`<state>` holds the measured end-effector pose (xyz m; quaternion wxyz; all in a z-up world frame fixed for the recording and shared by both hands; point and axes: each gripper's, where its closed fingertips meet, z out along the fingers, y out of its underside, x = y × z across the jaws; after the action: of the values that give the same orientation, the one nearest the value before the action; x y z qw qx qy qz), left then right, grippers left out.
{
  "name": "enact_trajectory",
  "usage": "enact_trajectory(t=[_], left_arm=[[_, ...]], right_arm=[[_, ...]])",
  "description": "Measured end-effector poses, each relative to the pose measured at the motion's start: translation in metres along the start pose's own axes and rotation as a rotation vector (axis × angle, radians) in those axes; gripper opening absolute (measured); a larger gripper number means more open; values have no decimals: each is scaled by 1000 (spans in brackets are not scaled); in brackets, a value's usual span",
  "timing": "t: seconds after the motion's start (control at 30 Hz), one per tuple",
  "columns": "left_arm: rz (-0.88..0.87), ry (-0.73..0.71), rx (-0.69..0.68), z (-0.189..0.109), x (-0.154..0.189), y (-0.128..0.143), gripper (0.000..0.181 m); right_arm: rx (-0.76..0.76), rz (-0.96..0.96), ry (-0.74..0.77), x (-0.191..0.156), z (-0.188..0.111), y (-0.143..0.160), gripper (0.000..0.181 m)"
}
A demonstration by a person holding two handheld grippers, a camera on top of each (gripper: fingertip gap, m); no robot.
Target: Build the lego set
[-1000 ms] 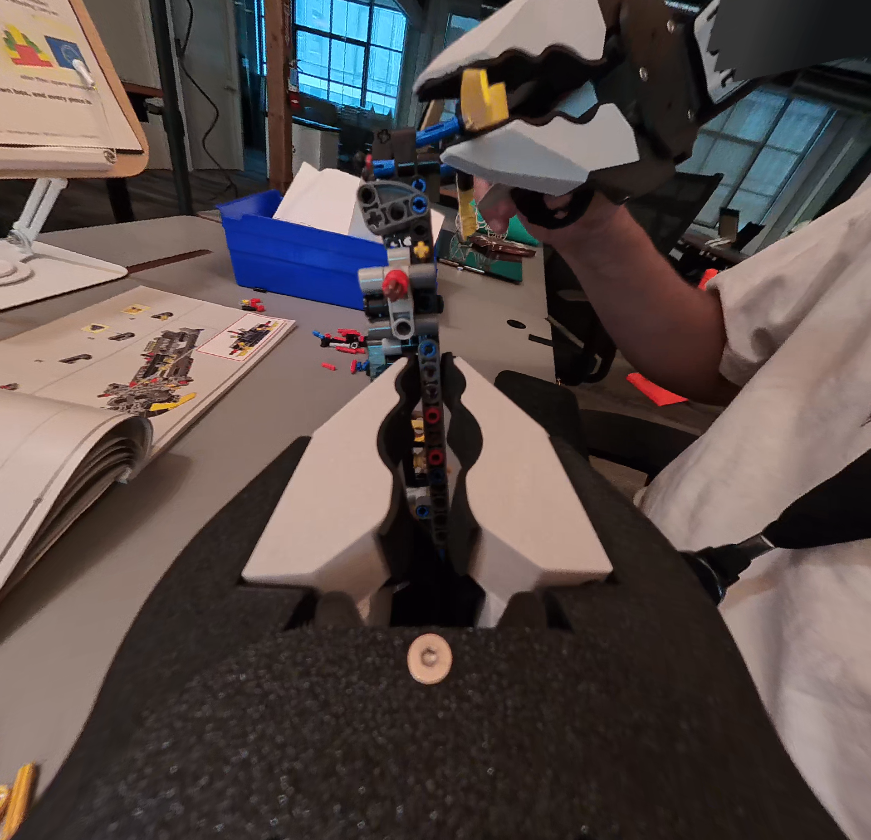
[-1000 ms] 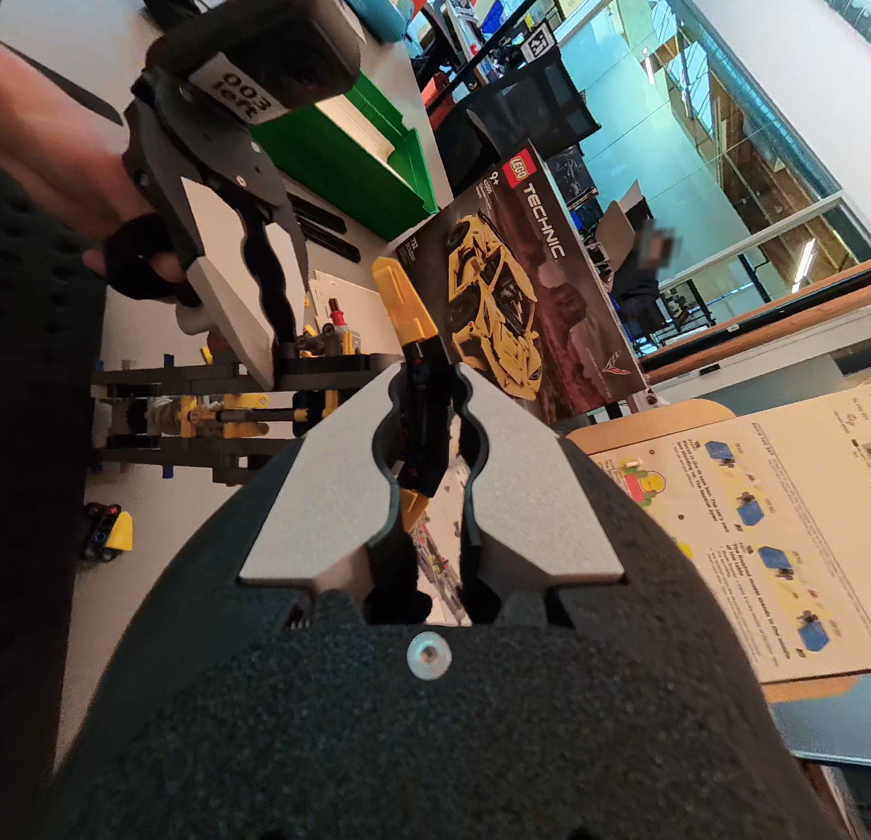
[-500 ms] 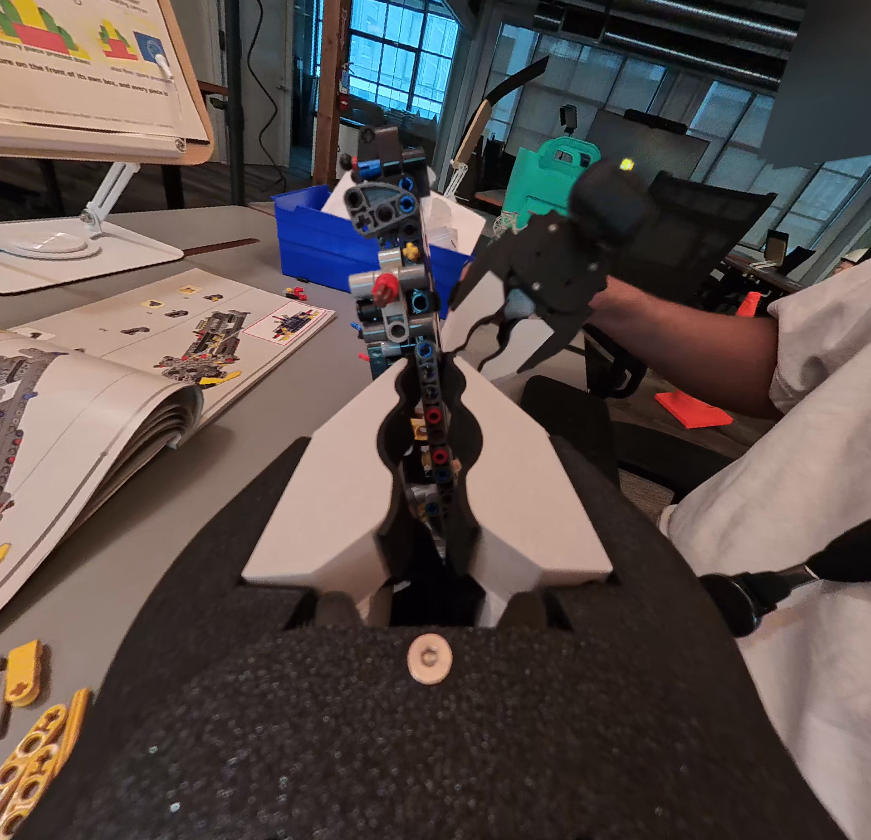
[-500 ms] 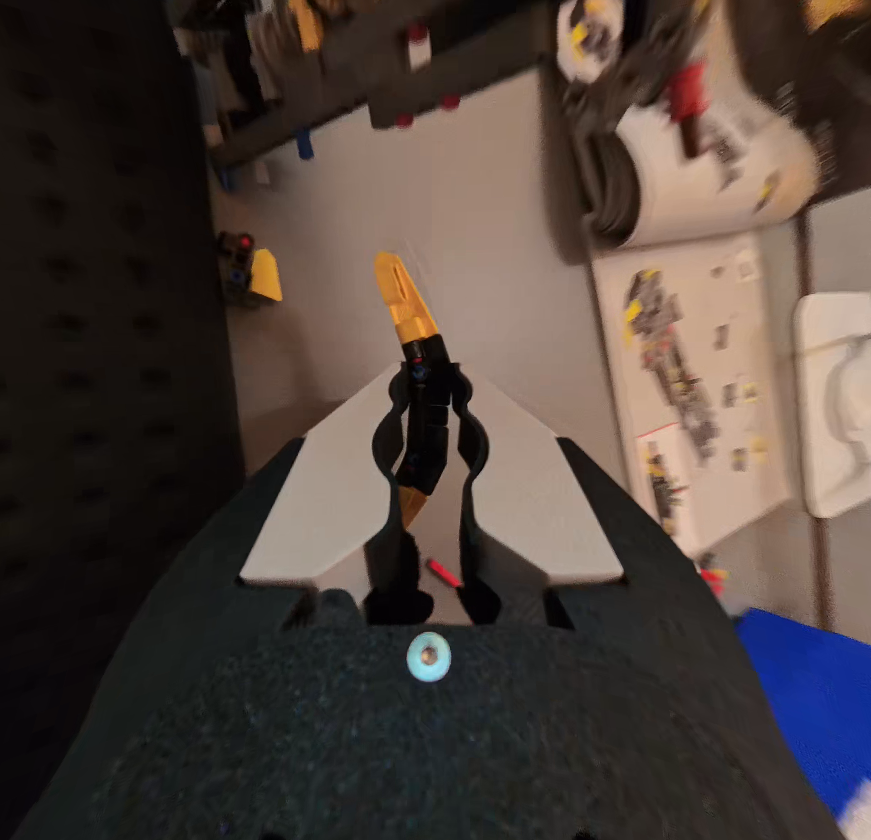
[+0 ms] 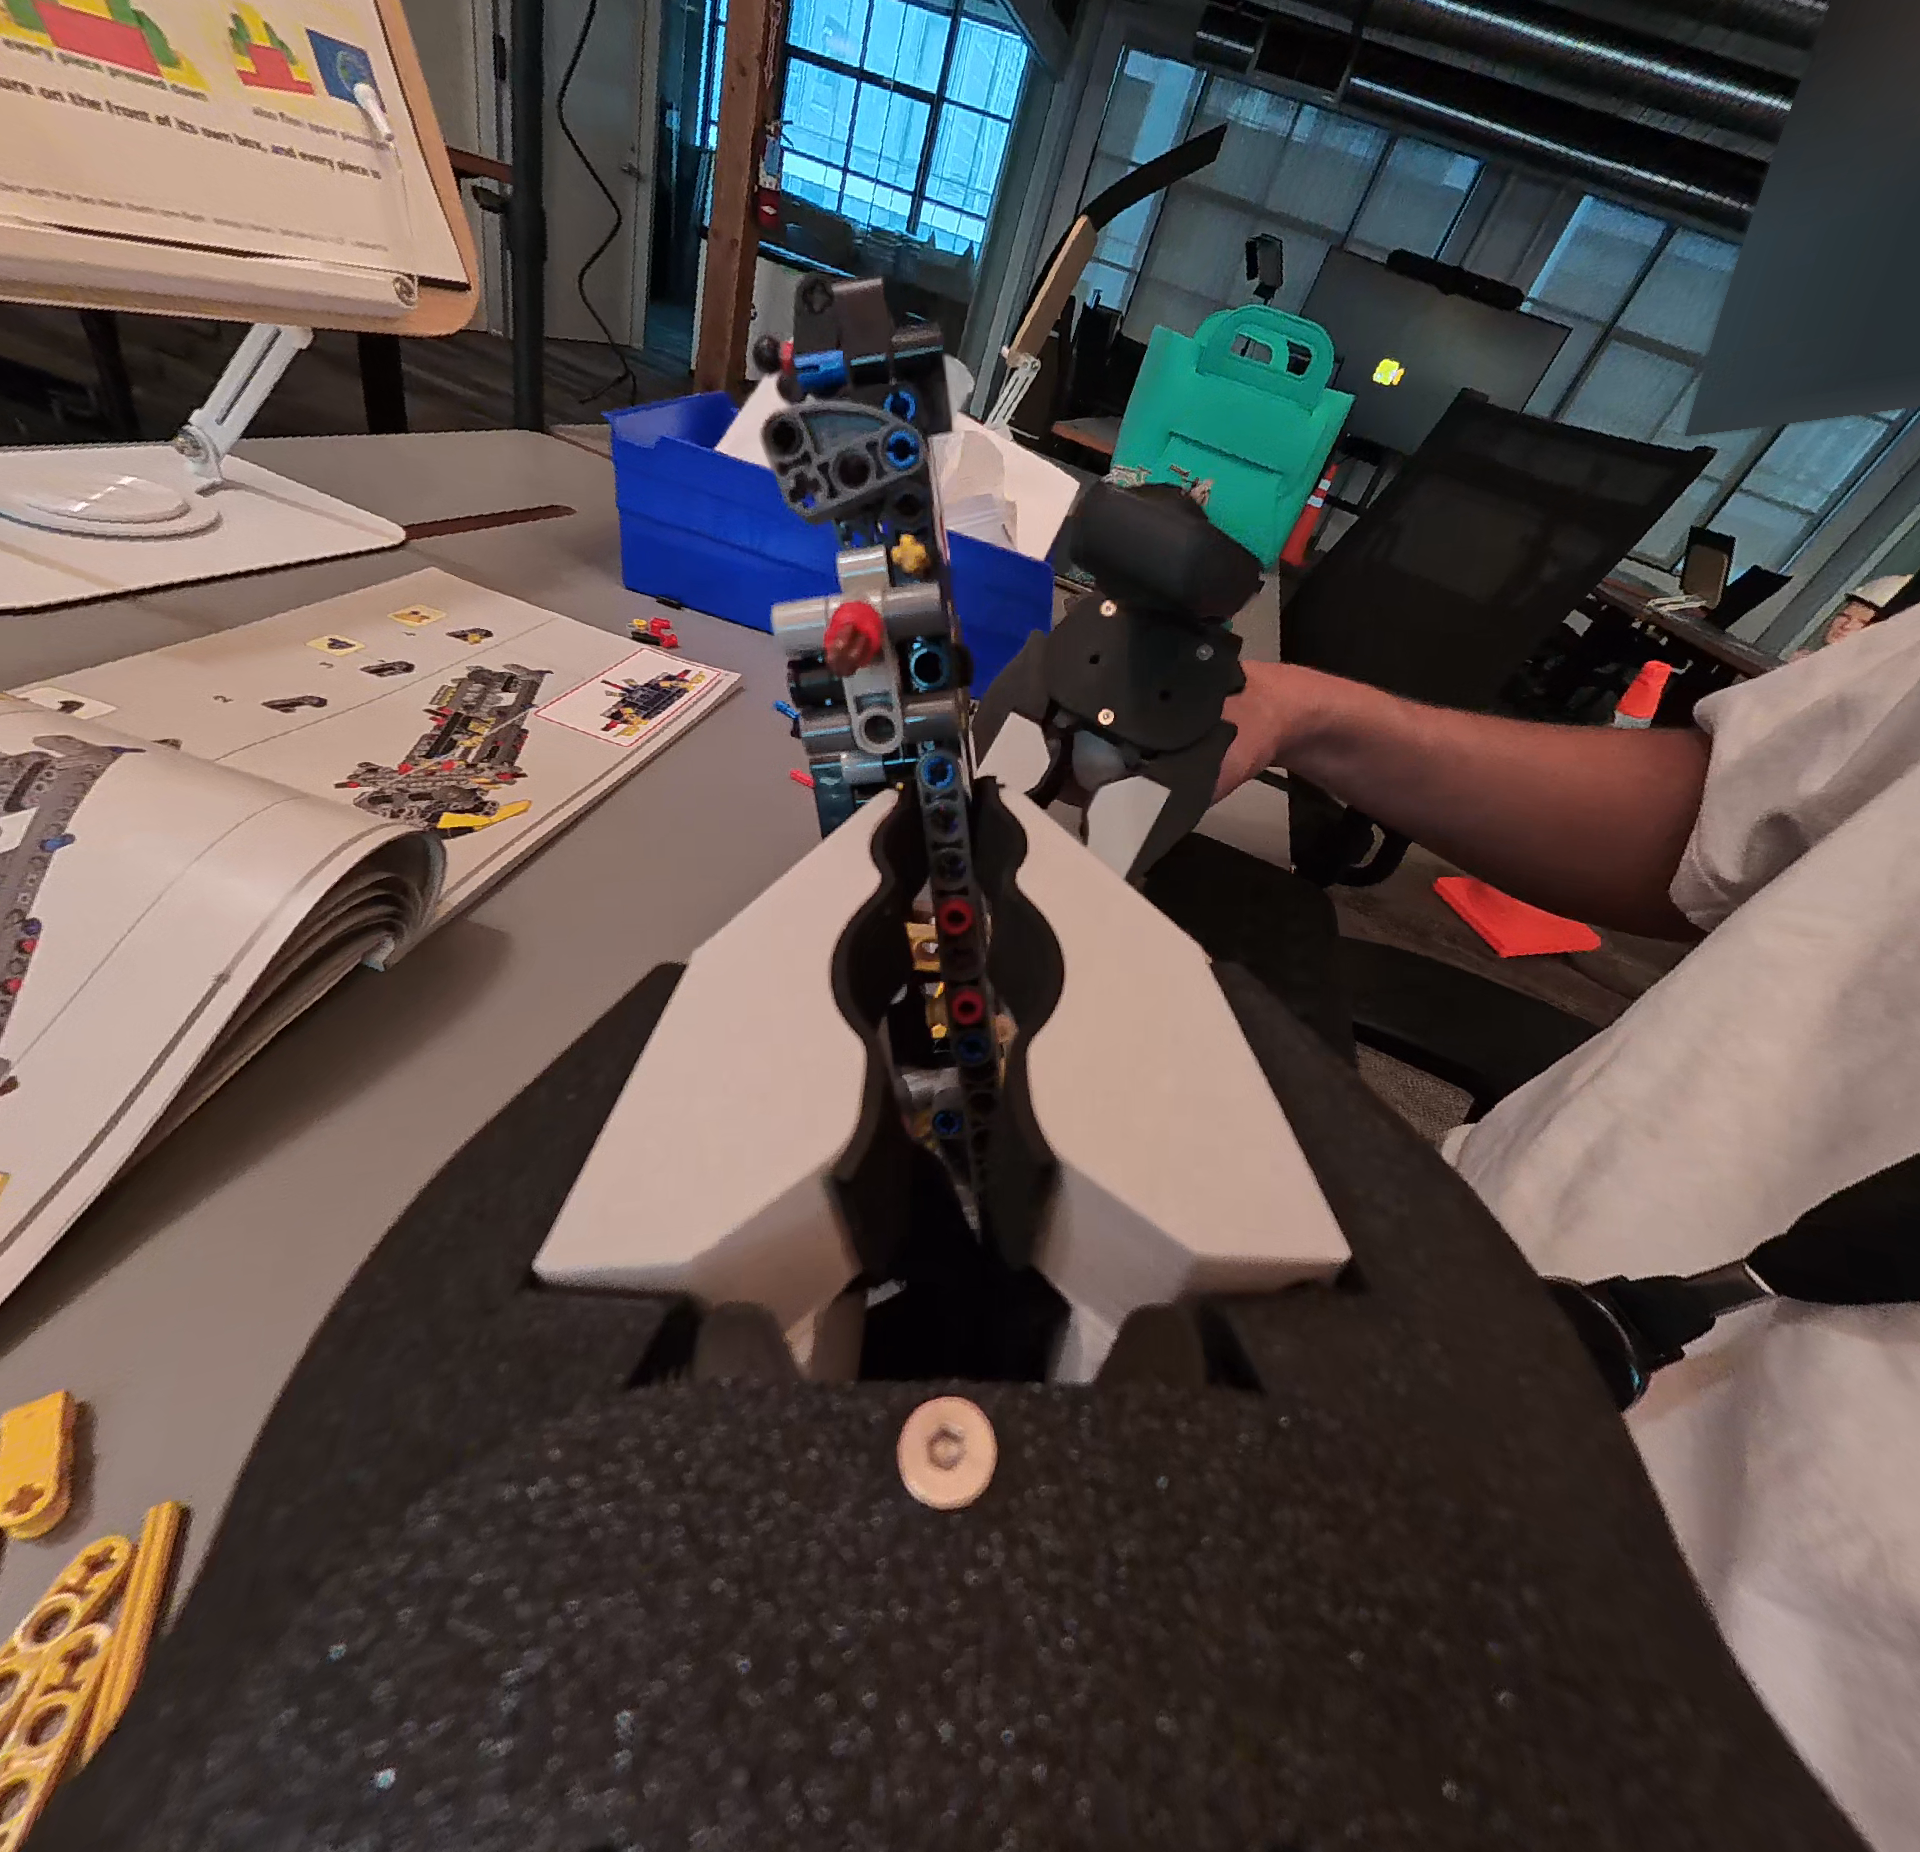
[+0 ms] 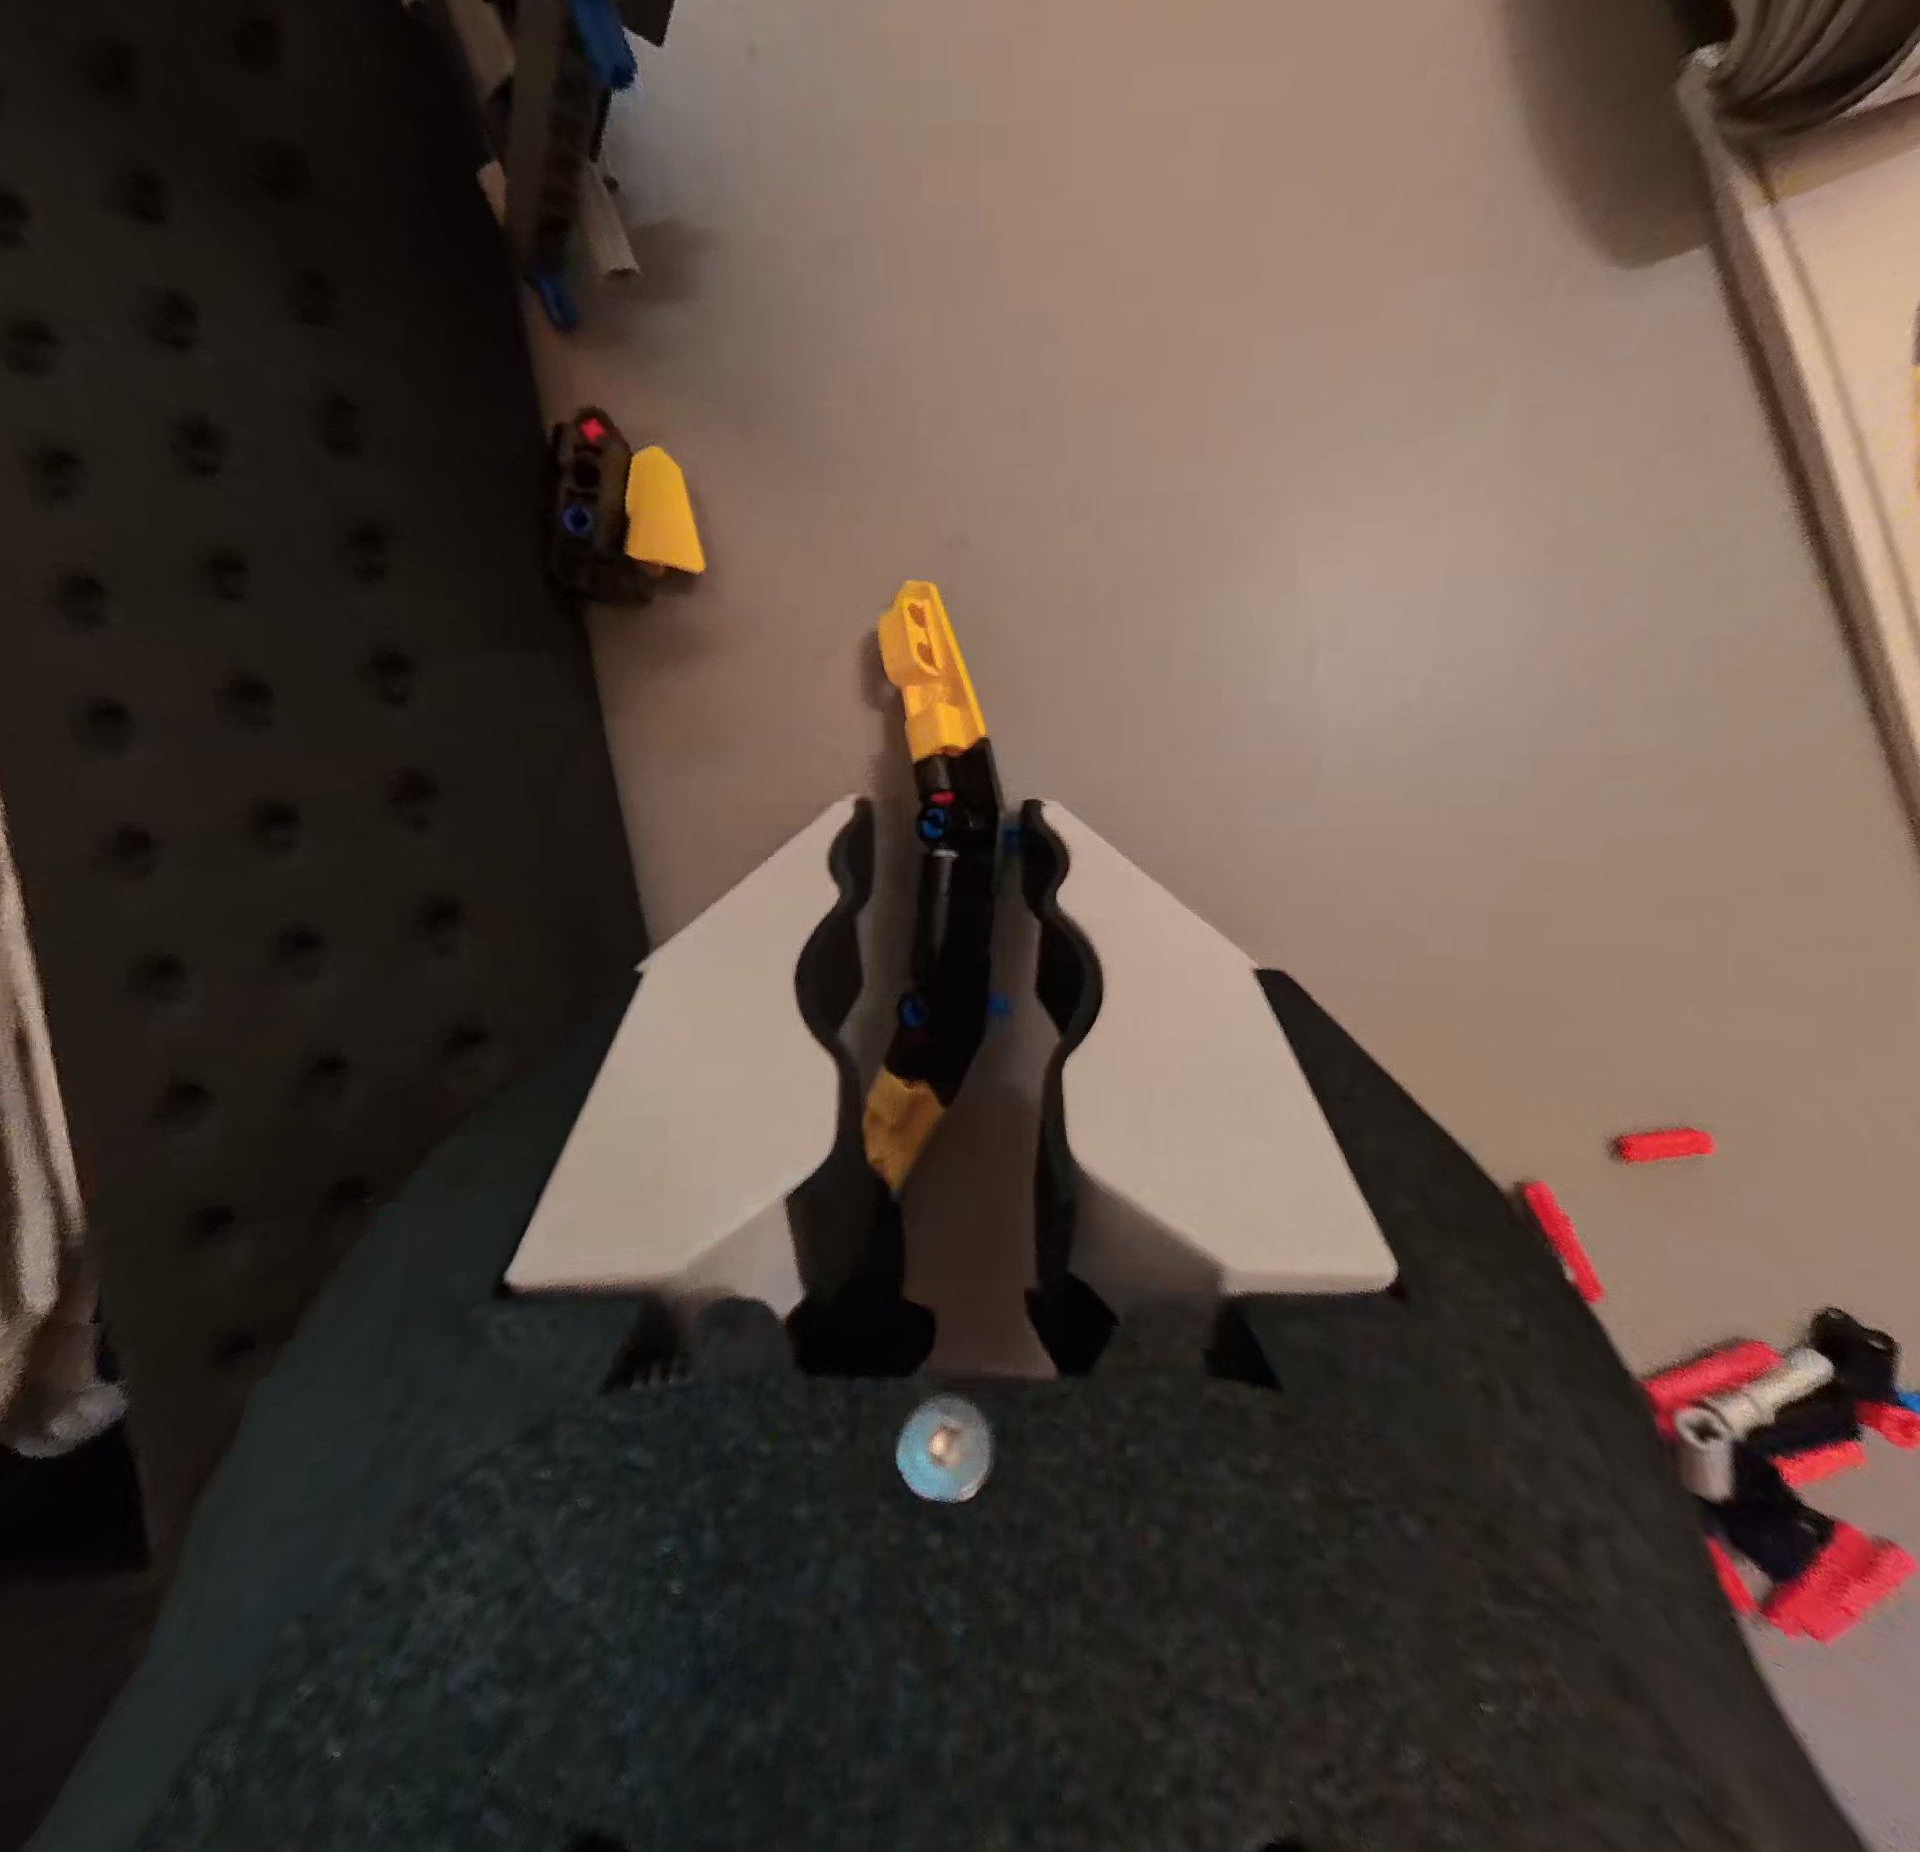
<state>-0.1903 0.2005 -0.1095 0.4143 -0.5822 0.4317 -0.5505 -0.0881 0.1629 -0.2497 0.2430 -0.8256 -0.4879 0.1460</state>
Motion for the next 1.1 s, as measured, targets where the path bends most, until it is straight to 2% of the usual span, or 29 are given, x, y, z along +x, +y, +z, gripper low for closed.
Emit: enact_trajectory(t=[0.07, 0.1, 0.2, 0.27, 0.3, 0.33, 0.43, 0.5, 0.6, 0.7, 0.8, 0.87, 0.97, 1.03, 1.07, 1.1], left_arm=[[-2, 11, 5, 0, 1, 0, 7], [-4, 22, 9, 0, 2, 0, 7], [-7, 66, 23, -2, 8, -1, 7], [1, 103, 31, -4, 15, -1, 7], [6, 117, 35, -5, 18, -1, 7], [7, 131, 39, -6, 20, -1, 7], [0, 114, 47, -9, 18, -1, 6], [-13, 97, 28, -13, 13, 0, 9], [-15, 63, -23, -28, 2, 0, 51], [5, 40, 67, -48, -7, -37, 62], [118, 53, 40, -43, -10, -62, 61], [154, 115, -24, -28, -10, -61, 58], [115, 199, -117, -7, -16, -46, 54], [88, 228, -114, 1, -20, -42, 41], [68, 265, -104, 2, -18, -42, 29], [49, 279, -101, 3, -17, -41, 28]], right_arm=[[62, 32, -50, -3, -6, -15, 42], [141, 53, -73, -3, -15, -34, 47], [504, 151, -182, 1, -64, -110, 65], [695, 200, -239, 6, -89, -145, 78], [748, 215, -263, 6, -91, -155, 80], [759, 224, -278, 5, -87, -161, 74], [830, 192, -336, -6, -84, -172, 31], [861, 199, -343, -7, -82, -177, 27], [873, 205, -336, -5, -79, -180, 24], [874, 200, -366, -5, -77, -184, 24], [873, 190, -393, -4, -73, -189, 24], [876, 183, -418, -3, -71, -192, 24], [887, 177, -437, -2, -69, -194, 24], [889, 183, -433, 0, -69, -193, 24], [892, 187, -424, 3, -68, -192, 24], [894, 195, -421, 5, -68, -191, 24]])
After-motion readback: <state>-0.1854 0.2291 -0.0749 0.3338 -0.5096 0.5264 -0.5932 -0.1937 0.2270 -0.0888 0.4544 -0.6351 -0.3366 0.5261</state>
